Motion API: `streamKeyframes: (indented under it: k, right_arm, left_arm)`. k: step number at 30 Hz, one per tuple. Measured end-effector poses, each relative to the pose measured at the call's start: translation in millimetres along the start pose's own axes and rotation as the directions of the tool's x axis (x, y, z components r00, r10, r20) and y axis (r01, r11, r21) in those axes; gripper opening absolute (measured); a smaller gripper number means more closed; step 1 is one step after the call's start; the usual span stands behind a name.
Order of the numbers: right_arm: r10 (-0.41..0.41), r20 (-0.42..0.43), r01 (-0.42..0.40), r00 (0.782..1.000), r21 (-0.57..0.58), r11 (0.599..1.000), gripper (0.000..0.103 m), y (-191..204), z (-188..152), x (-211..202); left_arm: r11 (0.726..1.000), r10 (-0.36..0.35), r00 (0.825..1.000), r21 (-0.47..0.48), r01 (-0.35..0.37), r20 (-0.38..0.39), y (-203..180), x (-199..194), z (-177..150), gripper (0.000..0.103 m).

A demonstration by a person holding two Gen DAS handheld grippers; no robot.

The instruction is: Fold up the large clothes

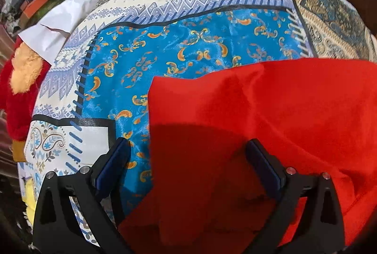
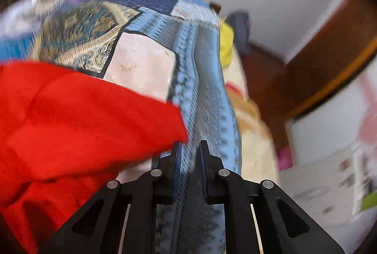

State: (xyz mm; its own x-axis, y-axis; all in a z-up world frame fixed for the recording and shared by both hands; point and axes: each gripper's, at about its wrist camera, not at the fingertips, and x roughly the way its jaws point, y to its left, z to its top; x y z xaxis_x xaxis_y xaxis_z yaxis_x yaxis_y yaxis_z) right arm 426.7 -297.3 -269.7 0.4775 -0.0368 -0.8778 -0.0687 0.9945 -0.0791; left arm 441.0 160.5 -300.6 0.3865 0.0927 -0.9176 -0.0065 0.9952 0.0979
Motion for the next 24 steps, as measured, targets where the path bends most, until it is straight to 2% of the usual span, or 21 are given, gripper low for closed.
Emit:
streamKeyframes:
  k: [2, 3, 4, 7, 10, 12, 15, 18, 21, 24]
  right_arm:
    - [0.122, 0.013, -0.122, 0.992, 0.105, 0.987, 0.01, -21, 3, -5]
    - [0.154, 0.027, -0.157, 0.988, 0.141, 0.978, 0.01, -28, 7, -7]
    - [0.169, 0.037, -0.173, 0.985, 0.162, 0.971, 0.01, -29, 8, -8]
    - [0.234, 0.044, -0.238, 0.971, 0.197, 0.951, 0.01, -24, 21, -4]
    - [0.21, 0.027, -0.212, 0.977, 0.177, 0.961, 0.01, -7, 34, 11]
    - [0.133, -0.019, -0.13, 0.991, 0.112, 0.985, 0.01, 10, 40, 33]
    - [0.108, 0.022, -0.109, 0.994, 0.068, 0.992, 0.01, 21, 37, 39]
    - [0.128, 0.024, -0.129, 0.991, 0.078, 0.989, 0.014, 21, 40, 43]
    - [0.155, 0.013, -0.155, 0.988, 0.086, 0.984, 0.014, 22, 51, 48]
    - [0.14, 0.007, -0.14, 0.99, 0.038, 0.989, 0.014, 34, 67, 55]
  left_arm:
    - [0.999, -0.034, 0.999, -0.03, 0.034, -0.001, 2, 3, 10, 0.099]
    - [0.997, -0.059, 0.998, -0.049, 0.059, 0.001, 4, 3, 14, 0.092]
    - [0.995, -0.076, 0.997, -0.064, 0.076, 0.004, 6, 4, 18, 0.078]
    - [0.982, -0.13, 0.992, -0.139, 0.128, -0.007, 5, 10, 25, 0.057]
    - [0.979, -0.136, 0.991, -0.154, 0.134, -0.006, 0, 14, 28, 0.046]
    - [0.977, -0.146, 0.989, -0.158, 0.144, -0.002, 0, 14, 28, 0.04]
    - [0.97, -0.156, 0.988, -0.19, 0.153, 0.003, 6, 13, 27, 0.025]
    - [0.967, -0.155, 0.988, -0.2, 0.155, 0.015, 12, 10, 25, 0.021]
    - [0.977, -0.103, 0.994, -0.185, 0.11, 0.043, 15, -1, 27, 0.018]
    - [0.982, -0.051, 0.994, -0.174, 0.068, 0.1, 18, -17, 39, 0.018]
